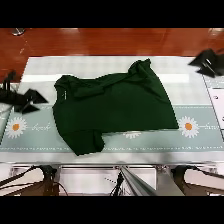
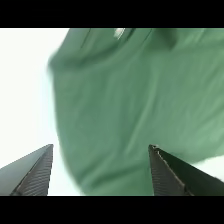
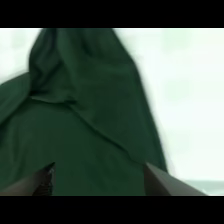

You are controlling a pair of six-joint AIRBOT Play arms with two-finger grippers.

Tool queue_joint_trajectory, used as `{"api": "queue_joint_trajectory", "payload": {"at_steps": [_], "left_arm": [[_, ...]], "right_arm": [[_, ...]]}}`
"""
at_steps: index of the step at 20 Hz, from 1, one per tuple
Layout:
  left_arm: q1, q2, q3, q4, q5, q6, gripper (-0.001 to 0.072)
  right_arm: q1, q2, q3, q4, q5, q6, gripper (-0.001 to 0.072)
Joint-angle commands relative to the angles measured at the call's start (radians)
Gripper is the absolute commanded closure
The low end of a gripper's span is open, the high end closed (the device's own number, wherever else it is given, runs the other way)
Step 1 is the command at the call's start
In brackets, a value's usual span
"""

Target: Fold the shirts.

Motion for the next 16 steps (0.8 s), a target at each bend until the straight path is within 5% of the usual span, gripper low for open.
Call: {"api": "queue_joint_trajectory", "payload": {"at_steps": [1,6,10,16], "left_arm": [[0.126,0.112,-0.253,0.012,-0.004,0.027,0.0006],[0.125,0.152,-0.466,-0.039,0.063,0.028,0.0007],[0.108,0.152,-0.549,-0.227,0.141,0.107,0.0007],[0.032,0.144,-0.624,-0.288,0.228,0.177,0.0008]], "right_arm": [[-0.081,0.267,-0.400,0.064,-0.140,-0.088,0.0088],[-0.088,0.481,-0.876,0.116,-0.304,-0.099,0.0088],[-0.087,0.481,-0.946,0.162,-0.279,-0.113,0.0088],[-0.087,0.481,-0.946,0.177,-0.269,-0.113,0.0089]]}}
